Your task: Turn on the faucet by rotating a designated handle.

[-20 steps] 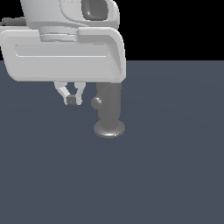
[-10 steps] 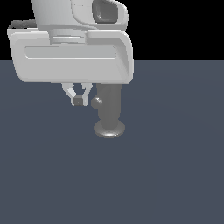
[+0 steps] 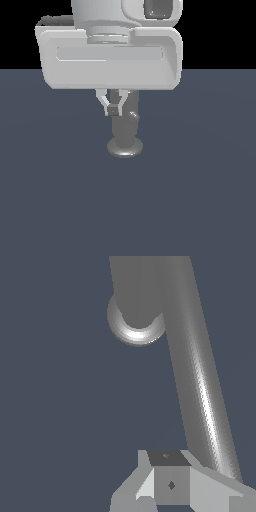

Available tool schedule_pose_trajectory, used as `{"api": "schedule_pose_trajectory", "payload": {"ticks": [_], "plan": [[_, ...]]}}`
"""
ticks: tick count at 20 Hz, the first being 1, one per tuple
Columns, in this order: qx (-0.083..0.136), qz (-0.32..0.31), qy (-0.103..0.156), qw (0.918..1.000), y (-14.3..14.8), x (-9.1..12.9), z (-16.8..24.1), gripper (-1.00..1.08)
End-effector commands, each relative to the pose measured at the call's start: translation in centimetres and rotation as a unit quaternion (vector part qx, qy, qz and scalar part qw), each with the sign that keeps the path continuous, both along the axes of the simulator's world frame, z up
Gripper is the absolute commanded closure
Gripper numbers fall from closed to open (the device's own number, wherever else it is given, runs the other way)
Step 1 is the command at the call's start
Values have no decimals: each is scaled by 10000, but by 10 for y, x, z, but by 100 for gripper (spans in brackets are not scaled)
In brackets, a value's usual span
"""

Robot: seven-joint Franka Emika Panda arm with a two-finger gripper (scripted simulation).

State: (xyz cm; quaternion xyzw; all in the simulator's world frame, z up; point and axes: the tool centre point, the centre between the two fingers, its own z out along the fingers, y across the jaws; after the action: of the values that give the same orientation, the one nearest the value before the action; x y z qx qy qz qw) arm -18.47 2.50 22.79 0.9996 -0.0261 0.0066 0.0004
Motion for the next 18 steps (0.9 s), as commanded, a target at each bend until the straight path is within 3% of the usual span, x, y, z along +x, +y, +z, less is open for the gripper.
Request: {"api": "schedule_pose_trajectory", "payload": {"ticks": [1,18], "plan": [[9,-119,68,9999,-23,1,-8,108],[6,-120,67,9999,-108,9,-8,108]]}}
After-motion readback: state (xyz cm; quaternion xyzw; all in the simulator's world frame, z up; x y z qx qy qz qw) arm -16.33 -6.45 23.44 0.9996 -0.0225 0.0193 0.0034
